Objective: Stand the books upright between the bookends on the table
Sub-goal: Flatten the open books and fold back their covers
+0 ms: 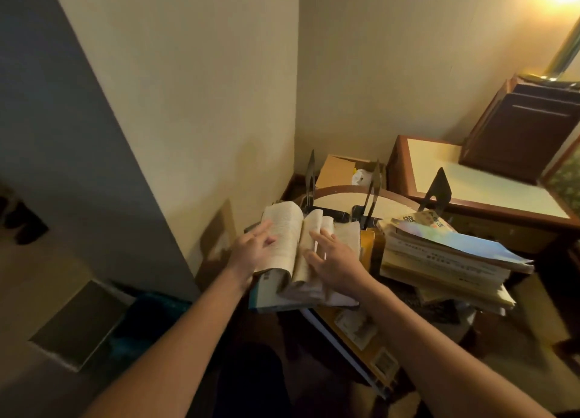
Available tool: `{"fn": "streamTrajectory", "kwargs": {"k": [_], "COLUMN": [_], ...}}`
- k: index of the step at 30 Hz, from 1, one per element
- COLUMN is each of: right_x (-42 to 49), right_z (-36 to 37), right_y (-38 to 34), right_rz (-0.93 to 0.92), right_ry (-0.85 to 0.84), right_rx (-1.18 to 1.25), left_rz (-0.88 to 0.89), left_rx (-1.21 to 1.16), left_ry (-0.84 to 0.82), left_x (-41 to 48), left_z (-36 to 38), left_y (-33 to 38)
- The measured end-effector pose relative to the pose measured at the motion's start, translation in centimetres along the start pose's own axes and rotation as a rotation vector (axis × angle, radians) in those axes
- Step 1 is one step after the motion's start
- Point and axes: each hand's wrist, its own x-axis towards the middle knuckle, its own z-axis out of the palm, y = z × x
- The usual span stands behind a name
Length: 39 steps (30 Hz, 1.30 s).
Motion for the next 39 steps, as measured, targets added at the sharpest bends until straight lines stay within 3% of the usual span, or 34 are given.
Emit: {"fn": "streamTrajectory", "kwargs": {"k": [9,21,29,39], "right_x": [0.7,1.1,-1.4,-1.0], "right_z": [-1.0,-2.7,-3.1,-3.0], "right_y": [1.0,2.0,2.3,4.4], "right_rz": [0.042,0.013,-0.064,-0.15], "right_ry": [-0.025,-0.123,-0.336,-0.264], "right_rx": [-0.004,-0.217,-0.335,-0.226], "left_rz": [-0.05,0.079,0.053,0.095], "left_rx": [-0.165,0.045,0.056,0.137], "left_ry": [-0.077,-0.09,-0.063,-0.057], "left_x": [-1.5,-1.0,-0.1,0.5], "left_z": [1.9,1.3,0.3,-0.1], "left_y": [-1.6,-0.6,-1.3,-2.3]}}
